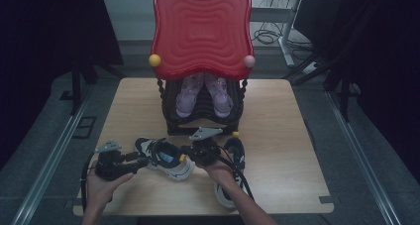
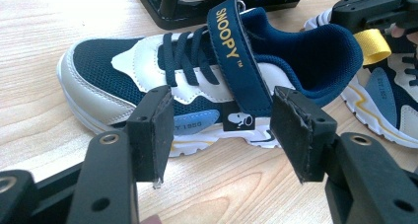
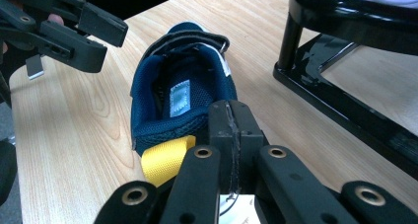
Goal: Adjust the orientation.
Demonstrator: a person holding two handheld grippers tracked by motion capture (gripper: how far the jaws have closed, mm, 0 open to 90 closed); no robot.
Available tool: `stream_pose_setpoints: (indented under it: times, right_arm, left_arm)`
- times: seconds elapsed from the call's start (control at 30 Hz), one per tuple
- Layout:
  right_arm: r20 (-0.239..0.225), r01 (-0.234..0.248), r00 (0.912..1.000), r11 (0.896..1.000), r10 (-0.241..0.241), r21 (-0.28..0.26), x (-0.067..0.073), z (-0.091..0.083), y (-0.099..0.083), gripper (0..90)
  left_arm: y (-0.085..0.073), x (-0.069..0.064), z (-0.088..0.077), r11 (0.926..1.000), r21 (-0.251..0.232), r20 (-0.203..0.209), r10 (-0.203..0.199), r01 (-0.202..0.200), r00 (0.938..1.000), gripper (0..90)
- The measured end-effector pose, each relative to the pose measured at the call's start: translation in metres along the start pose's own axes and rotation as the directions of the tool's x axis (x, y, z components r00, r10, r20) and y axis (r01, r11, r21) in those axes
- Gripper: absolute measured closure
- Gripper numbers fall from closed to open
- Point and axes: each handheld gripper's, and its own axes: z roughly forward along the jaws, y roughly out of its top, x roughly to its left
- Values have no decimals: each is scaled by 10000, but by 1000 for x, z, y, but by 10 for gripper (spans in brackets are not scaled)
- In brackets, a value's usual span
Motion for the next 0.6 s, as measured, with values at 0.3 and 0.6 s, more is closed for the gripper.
stream_pose_setpoints:
  times: [0.3,0.6]
  right_arm:
    - [-71,165,9998,9998,-164,124,3,2,0,897]
    - [-584,484,9972,9987,-476,134,17,-2,-5,897]
  left_arm:
    - [-1,3,-2,9999,-70,-52,-86,85,9999,420]
    - [-1,7,-6,9997,-191,-96,-176,174,9998,420]
